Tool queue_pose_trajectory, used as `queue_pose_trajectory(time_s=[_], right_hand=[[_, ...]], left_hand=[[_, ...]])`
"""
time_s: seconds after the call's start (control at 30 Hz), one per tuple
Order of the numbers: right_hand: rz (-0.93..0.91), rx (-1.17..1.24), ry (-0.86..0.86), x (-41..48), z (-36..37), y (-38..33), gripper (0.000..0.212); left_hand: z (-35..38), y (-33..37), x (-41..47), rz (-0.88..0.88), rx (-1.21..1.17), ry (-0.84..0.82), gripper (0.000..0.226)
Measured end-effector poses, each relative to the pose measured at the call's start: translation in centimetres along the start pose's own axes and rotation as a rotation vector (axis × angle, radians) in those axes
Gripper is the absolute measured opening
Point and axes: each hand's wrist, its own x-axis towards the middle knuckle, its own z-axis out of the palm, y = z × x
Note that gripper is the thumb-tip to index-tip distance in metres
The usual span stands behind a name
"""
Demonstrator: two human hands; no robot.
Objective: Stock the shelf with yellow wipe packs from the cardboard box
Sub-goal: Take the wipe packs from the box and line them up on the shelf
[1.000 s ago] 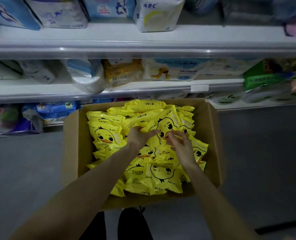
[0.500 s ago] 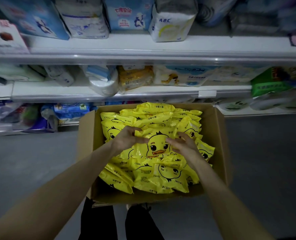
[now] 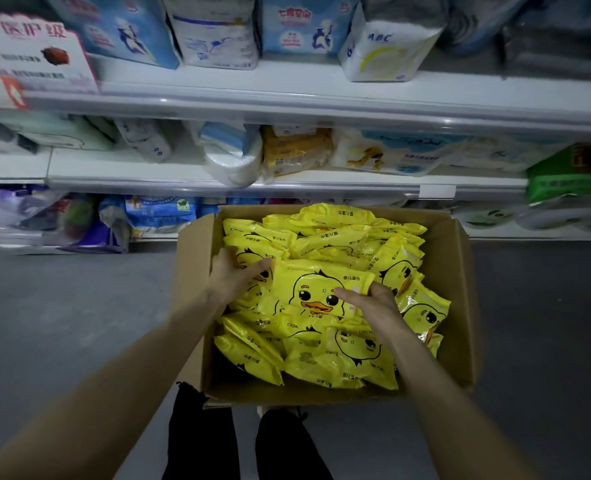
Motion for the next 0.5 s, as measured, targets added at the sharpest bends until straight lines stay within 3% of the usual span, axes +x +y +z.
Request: queue_pose_trajectory(time_s=[0.17,0.27,0.4,0.5], right_hand=[[-0.002,-0.001,0.105,0.0,-0.6,0.7,0.027],[0.008,0.002,0.107,0.3,-0.6,1.2,0.056],[0.017,0.042,0.114,1.1,-0.7,1.9,0.053],[0.001,0.050,0.137,1.3,-0.6,2.5,0.070]], left_hand=[[0.4,-0.7,2.3,-0.049,-0.045,0.007,0.090],[0.9,-1.1,3.6,-0.086,-0.076,0.015,0.098],[0.8,-1.7,4.5,-0.103,-0.074,0.041,0.096],[1.0,-1.6,4.8,-0.084,-0.067,0.026,0.086]])
